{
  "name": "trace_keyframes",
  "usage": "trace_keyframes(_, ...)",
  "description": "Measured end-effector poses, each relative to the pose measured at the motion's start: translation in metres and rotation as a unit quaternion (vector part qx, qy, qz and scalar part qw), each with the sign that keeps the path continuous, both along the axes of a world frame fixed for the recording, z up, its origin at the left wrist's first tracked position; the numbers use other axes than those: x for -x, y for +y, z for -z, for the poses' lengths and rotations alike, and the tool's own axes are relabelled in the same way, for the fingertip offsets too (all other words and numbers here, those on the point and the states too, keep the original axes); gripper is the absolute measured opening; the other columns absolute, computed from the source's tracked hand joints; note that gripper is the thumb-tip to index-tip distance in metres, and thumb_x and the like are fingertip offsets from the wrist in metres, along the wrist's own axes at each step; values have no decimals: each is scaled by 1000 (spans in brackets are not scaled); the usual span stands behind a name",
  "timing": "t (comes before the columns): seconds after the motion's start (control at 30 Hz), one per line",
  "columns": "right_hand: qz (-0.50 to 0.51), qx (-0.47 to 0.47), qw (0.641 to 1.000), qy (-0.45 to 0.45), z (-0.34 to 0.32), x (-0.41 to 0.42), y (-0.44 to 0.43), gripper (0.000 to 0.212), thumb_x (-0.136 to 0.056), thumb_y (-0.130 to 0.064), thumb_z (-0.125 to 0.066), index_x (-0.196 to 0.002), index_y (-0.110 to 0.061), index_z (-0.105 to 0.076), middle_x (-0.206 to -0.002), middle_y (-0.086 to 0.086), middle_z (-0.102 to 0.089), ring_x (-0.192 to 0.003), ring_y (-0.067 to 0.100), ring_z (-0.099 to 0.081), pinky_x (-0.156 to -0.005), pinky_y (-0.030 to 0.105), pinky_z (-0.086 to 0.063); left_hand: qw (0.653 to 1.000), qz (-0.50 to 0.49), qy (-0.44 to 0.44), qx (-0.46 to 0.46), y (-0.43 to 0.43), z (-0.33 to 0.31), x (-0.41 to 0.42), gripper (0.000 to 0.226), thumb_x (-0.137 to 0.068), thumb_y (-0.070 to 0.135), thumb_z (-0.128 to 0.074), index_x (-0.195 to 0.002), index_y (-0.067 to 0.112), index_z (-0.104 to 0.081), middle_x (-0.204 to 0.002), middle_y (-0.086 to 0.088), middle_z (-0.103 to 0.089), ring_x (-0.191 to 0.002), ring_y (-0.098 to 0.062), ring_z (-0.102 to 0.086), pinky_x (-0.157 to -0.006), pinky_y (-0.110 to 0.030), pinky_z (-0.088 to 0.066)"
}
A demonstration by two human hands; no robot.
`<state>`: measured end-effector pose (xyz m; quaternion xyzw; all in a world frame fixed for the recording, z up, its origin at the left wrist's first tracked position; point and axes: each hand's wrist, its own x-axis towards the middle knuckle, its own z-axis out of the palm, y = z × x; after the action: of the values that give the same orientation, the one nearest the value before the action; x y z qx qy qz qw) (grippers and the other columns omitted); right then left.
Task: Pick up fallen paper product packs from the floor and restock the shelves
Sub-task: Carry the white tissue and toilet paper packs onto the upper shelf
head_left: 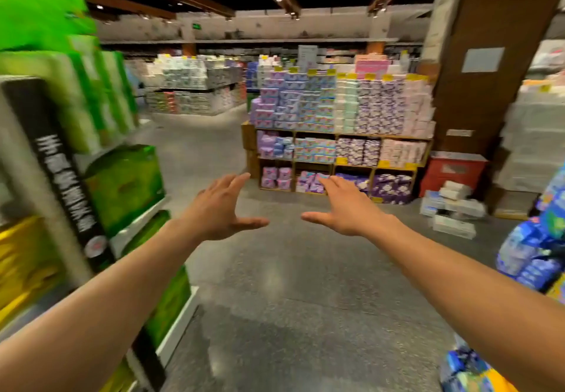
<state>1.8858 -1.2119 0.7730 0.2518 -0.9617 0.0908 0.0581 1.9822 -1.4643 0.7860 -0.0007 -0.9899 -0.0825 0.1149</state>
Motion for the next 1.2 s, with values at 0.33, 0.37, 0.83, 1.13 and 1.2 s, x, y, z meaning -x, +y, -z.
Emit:
trace_keyframes(0.33,149,-18,988,-43,0,213,151,109,-80,-84,-52,-160,-19,-19,-167,10,-21,-153,32,-21,-120,54,-31,988,152,-32,-24,132,13,297,127,-58,91,-46,-160,21,-18,-163,-7,-29,-148,-26,-29,-122,-38,-27)
trace_keyframes(0.37,159,-18,986,-45,3,235,160,109,-80,-84,-53,-161,-18,-18,-167,9,-20,-153,31,-20,-120,54,-31,986,164,-32,-24,141,14,324,127,-59,91,-47,-160,21,-18,-163,-7,-29,-148,-26,-29,-122,-39,-27)
trace_keyframes(0.83,357,34,931,-68,31,549,275,106,-78,-85,-53,-158,-21,-26,-161,6,-32,-147,29,-31,-114,55,-37,935,344,-83,0,266,12,747,124,-62,91,-48,-161,26,-12,-166,-7,-22,-148,-30,-28,-119,-46,-32)
trace_keyframes(1.13,430,43,898,-84,60,739,411,105,-83,-78,-57,-160,-16,-20,-166,8,-23,-152,30,-23,-120,51,-32,898,427,-104,4,416,61,977,125,-64,94,-50,-162,28,-8,-169,-3,-14,-153,-25,-19,-123,-42,-25)
trace_keyframes(1.2,437,44,895,-82,65,789,448,106,-83,-78,-57,-160,-15,-20,-166,8,-23,-152,30,-23,-120,49,-32,896,431,-108,14,455,67,1025,118,-72,86,-57,-161,28,-6,-169,-2,-13,-153,-24,-18,-121,-41,-25)
